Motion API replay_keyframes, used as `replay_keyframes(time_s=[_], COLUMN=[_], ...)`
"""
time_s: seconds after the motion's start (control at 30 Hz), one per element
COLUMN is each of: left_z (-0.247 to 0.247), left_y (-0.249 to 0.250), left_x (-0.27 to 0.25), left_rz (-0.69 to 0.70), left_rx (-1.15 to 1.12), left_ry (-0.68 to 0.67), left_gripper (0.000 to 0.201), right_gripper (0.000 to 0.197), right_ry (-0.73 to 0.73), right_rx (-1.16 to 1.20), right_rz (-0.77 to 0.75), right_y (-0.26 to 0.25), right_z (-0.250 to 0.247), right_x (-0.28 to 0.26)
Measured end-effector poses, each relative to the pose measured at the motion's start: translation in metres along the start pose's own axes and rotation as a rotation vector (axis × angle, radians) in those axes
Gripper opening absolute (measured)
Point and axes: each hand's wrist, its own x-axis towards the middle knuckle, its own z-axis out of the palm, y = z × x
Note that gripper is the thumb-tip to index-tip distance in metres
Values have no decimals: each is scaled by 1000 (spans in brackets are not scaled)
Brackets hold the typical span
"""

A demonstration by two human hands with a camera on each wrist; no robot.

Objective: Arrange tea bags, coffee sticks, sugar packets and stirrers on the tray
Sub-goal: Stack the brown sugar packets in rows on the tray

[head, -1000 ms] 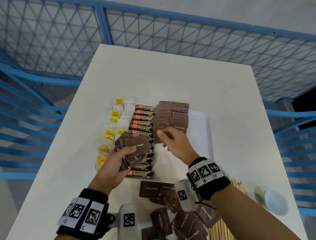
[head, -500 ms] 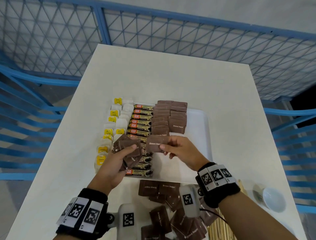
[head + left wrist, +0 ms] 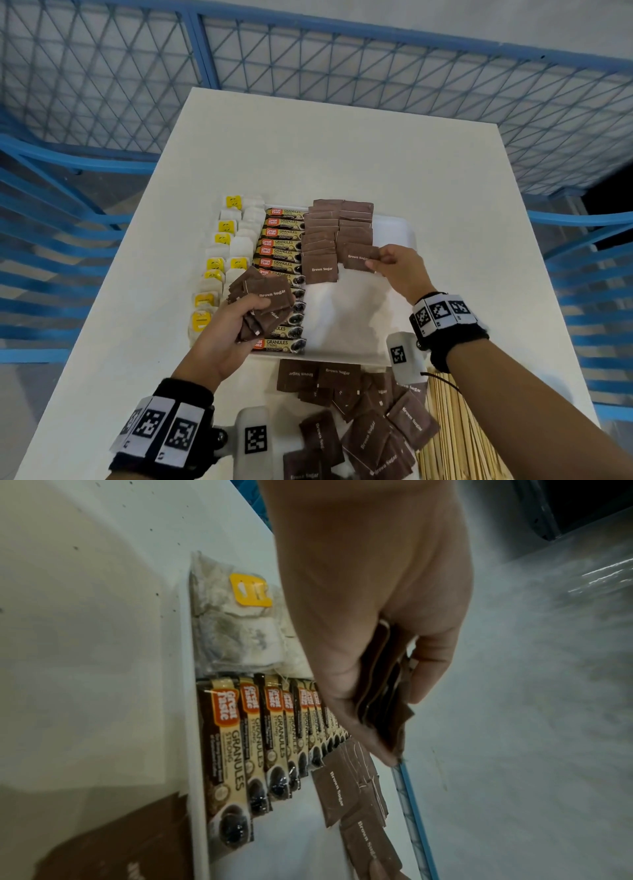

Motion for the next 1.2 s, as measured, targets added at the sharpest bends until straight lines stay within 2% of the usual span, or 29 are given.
replay_keyframes(time_s=[0.17, 0.4, 0.57, 0.7, 0.77, 0.9, 0.97, 1.03, 1.2], left_z=[1, 2, 3, 4, 4, 5, 5, 4, -2], left_y=[0, -4, -3, -3, -4, -5, -5, -6, -7], left_x=[1, 2, 3, 4, 5, 5, 4, 3, 3], left_rz=[8, 8, 14, 13, 23, 42, 47, 48, 39], left_rx=[31, 82, 59, 89, 115, 173, 200, 228, 217], left_ry=[7, 23, 29, 34, 38, 31, 20, 10, 57], left_gripper=[30, 25, 35, 25, 23, 26, 26, 27, 24], right_gripper=[11, 18, 24, 29, 20, 19, 14, 4, 8], right_ry=[17, 76, 102, 191, 123, -268, -396, -438, -470], right_rx=[-26, -89, -47, -38, 11, 117, 213, 298, 345], right_rz=[-21, 1, 22, -82, -147, -169, -165, -168, -136], right_y=[-7, -8, -8, -21, -33, -51, -54, -54, -45], right_z=[8, 15, 16, 19, 24, 41, 49, 54, 54], right_x=[2, 5, 1, -15, -31, -65, -75, -80, -79])
